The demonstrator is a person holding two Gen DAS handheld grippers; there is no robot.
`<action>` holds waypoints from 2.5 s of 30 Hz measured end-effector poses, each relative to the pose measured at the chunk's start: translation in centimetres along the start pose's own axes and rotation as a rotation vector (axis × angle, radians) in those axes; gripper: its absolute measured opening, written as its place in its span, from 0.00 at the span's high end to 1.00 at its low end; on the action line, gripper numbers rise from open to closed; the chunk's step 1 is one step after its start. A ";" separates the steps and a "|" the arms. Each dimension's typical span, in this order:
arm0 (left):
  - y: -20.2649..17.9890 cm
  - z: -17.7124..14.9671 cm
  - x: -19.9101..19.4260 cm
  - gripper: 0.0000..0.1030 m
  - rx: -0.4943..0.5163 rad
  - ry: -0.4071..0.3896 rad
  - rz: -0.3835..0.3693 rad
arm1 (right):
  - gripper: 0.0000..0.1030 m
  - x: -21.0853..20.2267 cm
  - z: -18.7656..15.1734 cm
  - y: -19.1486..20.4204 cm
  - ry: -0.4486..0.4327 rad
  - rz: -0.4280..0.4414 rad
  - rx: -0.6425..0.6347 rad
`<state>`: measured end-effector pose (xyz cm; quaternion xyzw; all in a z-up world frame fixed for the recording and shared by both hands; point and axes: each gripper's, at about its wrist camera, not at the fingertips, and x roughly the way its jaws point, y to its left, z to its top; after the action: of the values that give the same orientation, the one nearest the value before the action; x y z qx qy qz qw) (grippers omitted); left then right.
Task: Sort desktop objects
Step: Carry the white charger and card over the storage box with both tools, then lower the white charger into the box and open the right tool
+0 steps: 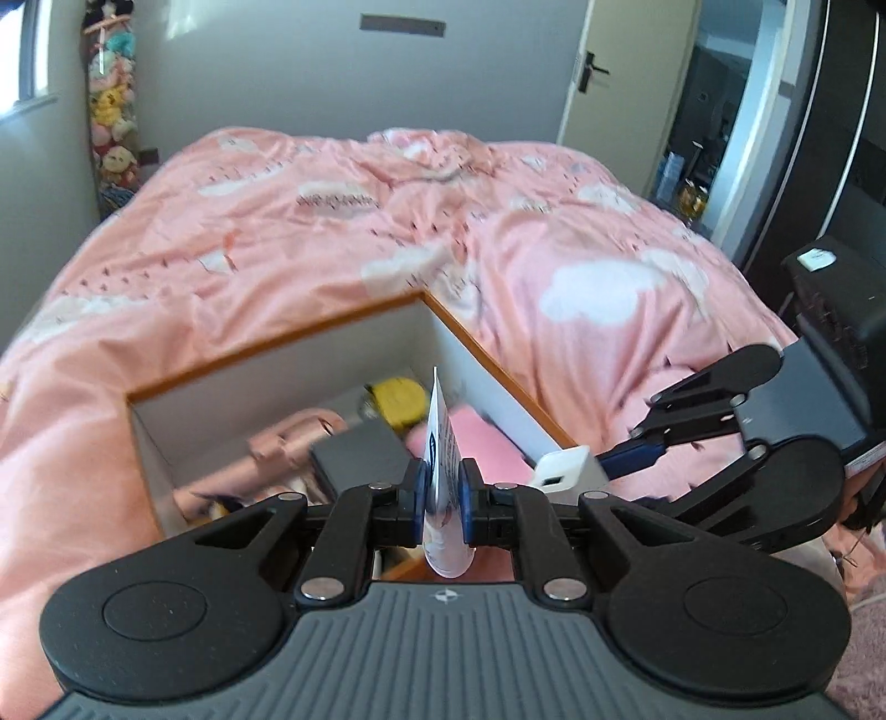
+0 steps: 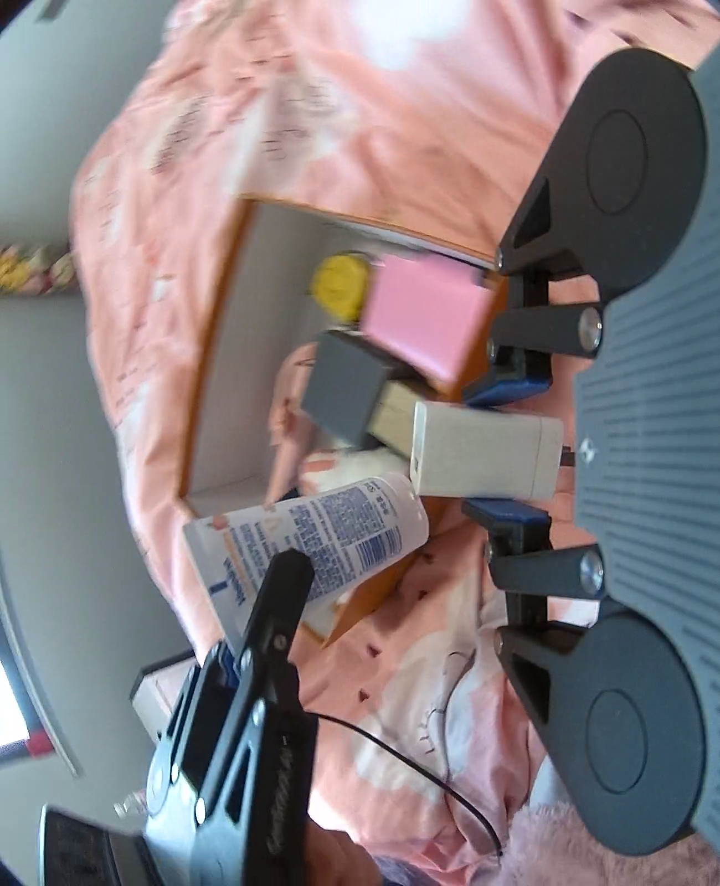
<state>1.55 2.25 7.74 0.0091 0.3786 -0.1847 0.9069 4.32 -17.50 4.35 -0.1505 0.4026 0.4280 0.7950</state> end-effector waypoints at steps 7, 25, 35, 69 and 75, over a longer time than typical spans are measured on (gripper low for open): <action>2.7 1.9 -0.2 0.87 0.020 -0.068 0.108 | 0.63 1.2 4.3 0.0 -0.028 -0.080 -0.271; 8.6 2.4 3.8 0.87 -0.050 -0.065 0.167 | 0.63 16.4 8.7 -2.5 0.130 -0.265 -1.127; 10.0 1.5 5.0 0.87 -0.108 -0.059 0.161 | 0.66 20.1 8.7 -3.4 0.189 -0.262 -1.174; 9.0 0.0 10.8 0.85 -0.204 0.070 0.232 | 0.77 9.5 5.4 -4.7 -0.225 -0.241 -0.146; 5.4 0.5 11.1 0.85 -0.043 0.117 0.332 | 0.77 9.0 4.4 -5.3 -0.232 -0.262 -0.047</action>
<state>10.97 3.57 -0.24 0.0627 0.4277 -0.0235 0.9014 13.57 -12.99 -0.36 -0.1699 0.2751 0.3446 0.8813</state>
